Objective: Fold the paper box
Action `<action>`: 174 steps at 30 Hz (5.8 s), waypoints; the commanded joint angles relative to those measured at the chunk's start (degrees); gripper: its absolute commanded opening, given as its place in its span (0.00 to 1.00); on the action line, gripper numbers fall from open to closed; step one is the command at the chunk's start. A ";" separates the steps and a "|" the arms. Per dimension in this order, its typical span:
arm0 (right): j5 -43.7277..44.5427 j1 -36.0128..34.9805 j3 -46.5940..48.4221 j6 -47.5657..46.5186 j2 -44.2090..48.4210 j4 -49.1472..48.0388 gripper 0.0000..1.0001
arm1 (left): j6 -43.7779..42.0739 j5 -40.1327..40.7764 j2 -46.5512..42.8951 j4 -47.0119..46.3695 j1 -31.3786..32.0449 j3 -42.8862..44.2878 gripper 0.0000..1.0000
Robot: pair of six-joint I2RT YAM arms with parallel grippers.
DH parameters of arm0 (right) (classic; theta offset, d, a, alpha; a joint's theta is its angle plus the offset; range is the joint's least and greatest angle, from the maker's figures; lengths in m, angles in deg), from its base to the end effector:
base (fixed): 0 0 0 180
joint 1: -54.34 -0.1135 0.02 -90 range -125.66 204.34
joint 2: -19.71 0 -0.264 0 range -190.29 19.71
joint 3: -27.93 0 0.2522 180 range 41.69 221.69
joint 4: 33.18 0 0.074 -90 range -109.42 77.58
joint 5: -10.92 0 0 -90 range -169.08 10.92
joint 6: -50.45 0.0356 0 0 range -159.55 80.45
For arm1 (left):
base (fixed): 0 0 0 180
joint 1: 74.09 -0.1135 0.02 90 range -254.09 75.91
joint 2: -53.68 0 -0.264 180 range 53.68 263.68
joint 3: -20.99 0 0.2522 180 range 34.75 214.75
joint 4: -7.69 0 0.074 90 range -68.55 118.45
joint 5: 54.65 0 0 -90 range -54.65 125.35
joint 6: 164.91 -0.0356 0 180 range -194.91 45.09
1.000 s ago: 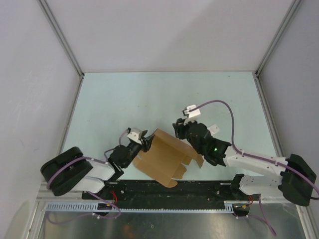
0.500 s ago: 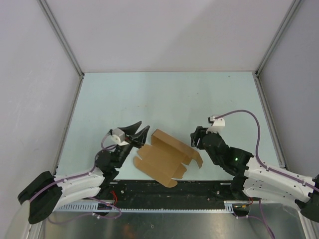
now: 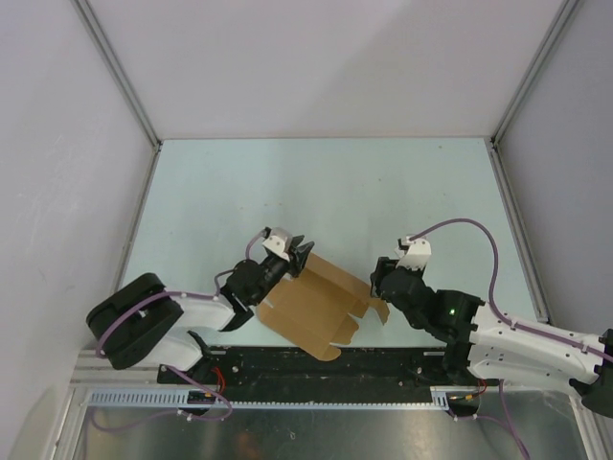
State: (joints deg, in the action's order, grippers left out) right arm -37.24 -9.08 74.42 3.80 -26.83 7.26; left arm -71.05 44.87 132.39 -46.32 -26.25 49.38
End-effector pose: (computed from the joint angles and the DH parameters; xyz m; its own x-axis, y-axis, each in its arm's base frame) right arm 0.0960 0.1388 0.2396 -0.5128 0.1180 -0.8504 -0.1200 0.9709 0.2071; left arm 0.1643 -0.1726 0.1853 0.0013 -0.1004 -0.9949 0.6218 0.7793 -0.0778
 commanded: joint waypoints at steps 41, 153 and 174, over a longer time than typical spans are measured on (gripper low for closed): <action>-11.70 3.04 -0.65 -4.24 -2.23 1.36 0.49 | -2.19 0.24 10.40 -4.13 0.24 0.40 0.11; -31.20 23.25 20.44 -37.90 -40.37 -29.05 0.00 | -5.35 6.21 1.79 -2.55 0.24 -6.46 0.15; -39.74 25.36 30.64 -40.20 -50.05 -27.03 0.06 | -7.64 9.29 1.26 -2.55 0.24 -6.46 0.15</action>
State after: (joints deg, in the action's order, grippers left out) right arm -75.73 15.97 102.46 -38.04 -77.30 -18.29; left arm -76.50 52.96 134.23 -48.20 -26.25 43.30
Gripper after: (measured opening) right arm 0.047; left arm 0.152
